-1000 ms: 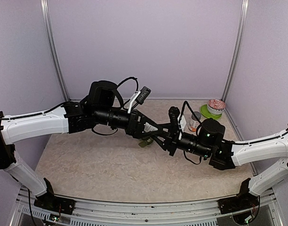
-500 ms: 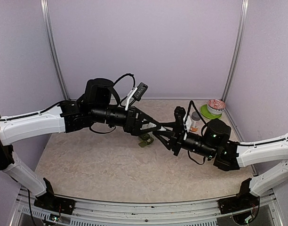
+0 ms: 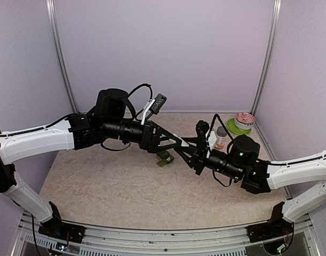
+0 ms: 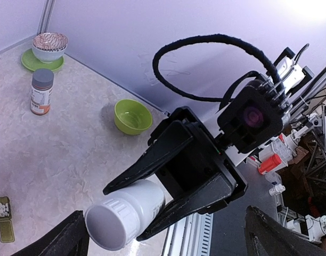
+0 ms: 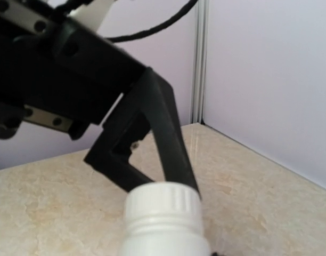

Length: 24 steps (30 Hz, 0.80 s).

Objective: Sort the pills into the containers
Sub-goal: Screw the lid of the pill bottle onto the pill bottle.

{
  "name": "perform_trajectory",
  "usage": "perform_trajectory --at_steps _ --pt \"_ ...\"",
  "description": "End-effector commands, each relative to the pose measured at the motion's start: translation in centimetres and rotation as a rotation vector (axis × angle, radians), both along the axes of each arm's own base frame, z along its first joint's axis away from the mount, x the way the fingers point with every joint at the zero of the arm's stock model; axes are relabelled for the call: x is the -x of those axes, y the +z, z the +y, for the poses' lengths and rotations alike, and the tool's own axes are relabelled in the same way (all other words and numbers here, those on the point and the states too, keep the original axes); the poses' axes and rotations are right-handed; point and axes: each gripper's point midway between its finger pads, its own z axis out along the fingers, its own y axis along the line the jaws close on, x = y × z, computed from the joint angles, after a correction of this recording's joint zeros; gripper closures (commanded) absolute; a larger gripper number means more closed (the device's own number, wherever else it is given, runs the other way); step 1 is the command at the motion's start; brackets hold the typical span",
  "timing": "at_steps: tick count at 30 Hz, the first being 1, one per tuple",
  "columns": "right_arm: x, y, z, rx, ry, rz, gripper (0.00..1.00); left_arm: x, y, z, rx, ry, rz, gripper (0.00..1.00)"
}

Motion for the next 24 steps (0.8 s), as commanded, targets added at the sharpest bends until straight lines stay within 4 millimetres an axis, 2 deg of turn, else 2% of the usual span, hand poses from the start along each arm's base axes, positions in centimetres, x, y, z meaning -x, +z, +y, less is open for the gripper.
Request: perform_trajectory --at_steps 1,10,15,19,24 --pt "-0.3 -0.8 0.9 0.030 -0.001 0.010 0.74 1.2 1.5 -0.5 0.058 -0.066 -0.020 0.01" --pt "0.5 -1.6 2.2 0.043 0.079 0.023 0.74 1.5 1.9 -0.4 0.074 -0.074 -0.030 0.01" --pt "1.4 -0.2 1.1 0.033 0.092 -0.058 0.74 0.2 0.6 0.6 0.043 -0.013 0.037 0.01" --pt "2.4 0.7 0.6 0.052 0.119 -0.142 0.74 0.0 0.1 1.0 0.037 -0.008 0.054 0.02" --pt "2.7 1.1 0.0 0.070 0.111 -0.213 0.74 0.2 -0.1 0.8 0.035 -0.034 0.071 0.10"
